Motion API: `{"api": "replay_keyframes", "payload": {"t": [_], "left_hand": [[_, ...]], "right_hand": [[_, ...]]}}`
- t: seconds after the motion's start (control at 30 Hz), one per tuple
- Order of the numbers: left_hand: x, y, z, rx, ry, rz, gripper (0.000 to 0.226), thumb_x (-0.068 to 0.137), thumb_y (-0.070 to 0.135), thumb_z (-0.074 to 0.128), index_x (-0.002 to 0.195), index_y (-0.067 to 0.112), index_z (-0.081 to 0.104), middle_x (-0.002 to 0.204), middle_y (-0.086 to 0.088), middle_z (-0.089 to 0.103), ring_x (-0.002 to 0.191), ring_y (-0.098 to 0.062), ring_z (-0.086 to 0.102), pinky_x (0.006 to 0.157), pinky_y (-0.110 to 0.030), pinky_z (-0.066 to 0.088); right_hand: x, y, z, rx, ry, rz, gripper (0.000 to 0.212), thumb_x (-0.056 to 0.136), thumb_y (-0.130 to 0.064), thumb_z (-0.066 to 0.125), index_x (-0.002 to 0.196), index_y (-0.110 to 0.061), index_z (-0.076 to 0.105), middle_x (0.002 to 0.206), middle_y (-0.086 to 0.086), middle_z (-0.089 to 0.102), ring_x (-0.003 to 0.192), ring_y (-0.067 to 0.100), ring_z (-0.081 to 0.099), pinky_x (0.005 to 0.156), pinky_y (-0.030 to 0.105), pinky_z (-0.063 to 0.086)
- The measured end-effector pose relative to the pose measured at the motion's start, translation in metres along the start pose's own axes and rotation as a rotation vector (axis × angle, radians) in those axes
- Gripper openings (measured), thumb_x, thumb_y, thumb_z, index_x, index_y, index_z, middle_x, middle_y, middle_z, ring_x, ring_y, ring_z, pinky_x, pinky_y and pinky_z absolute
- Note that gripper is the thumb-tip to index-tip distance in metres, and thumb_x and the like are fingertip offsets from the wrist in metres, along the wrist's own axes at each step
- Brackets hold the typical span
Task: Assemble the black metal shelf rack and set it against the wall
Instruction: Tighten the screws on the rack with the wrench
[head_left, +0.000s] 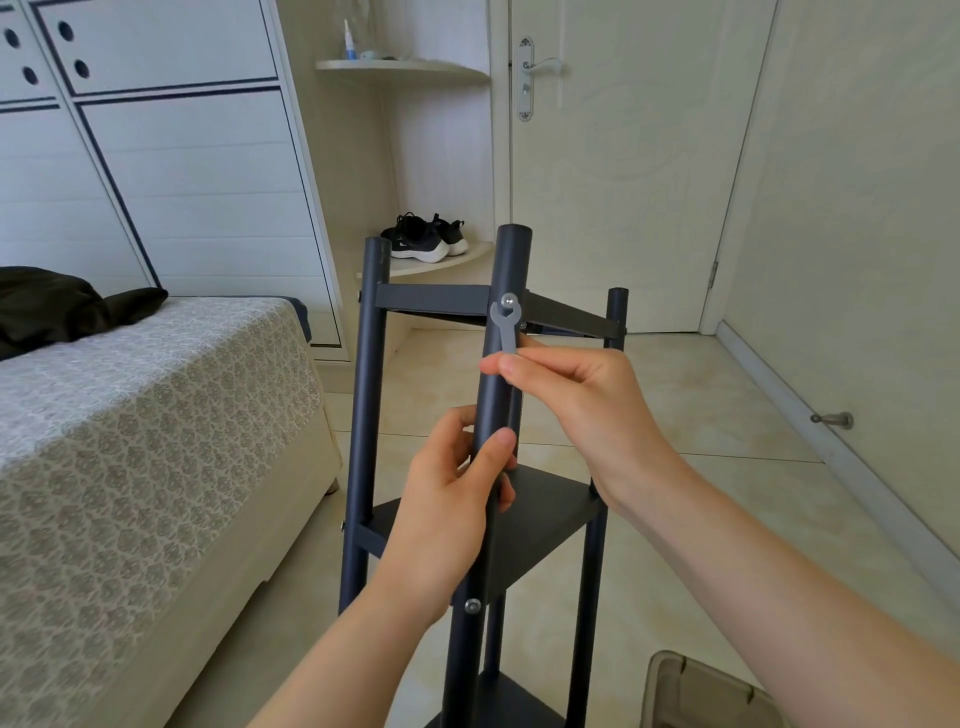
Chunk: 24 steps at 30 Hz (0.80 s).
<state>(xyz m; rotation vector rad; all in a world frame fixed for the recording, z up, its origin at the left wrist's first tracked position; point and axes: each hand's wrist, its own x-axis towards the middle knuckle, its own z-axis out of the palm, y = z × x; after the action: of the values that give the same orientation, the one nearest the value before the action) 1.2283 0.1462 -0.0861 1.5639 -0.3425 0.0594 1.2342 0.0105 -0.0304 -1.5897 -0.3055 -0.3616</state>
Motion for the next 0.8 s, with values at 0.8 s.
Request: {"api": "replay_keyframes", "payload": {"t": [0.8], "left_hand": [[0.008,0.007,-0.026,0.127,-0.025,-0.01,0.018,0.101,0.032,0.051,0.116,0.027,0.059,0.083,0.004,0.067,0.068,-0.015,0.064,0.07,-0.026,0.055]], "right_hand": [[0.01,0.018,-0.013,-0.111,0.151,0.146,0.014,0.09,-0.019,0.066,0.088,-0.02,0.08,0.091,-0.013,0.074,0.093,-0.005,0.062,0.092,0.026,0.048]]}}
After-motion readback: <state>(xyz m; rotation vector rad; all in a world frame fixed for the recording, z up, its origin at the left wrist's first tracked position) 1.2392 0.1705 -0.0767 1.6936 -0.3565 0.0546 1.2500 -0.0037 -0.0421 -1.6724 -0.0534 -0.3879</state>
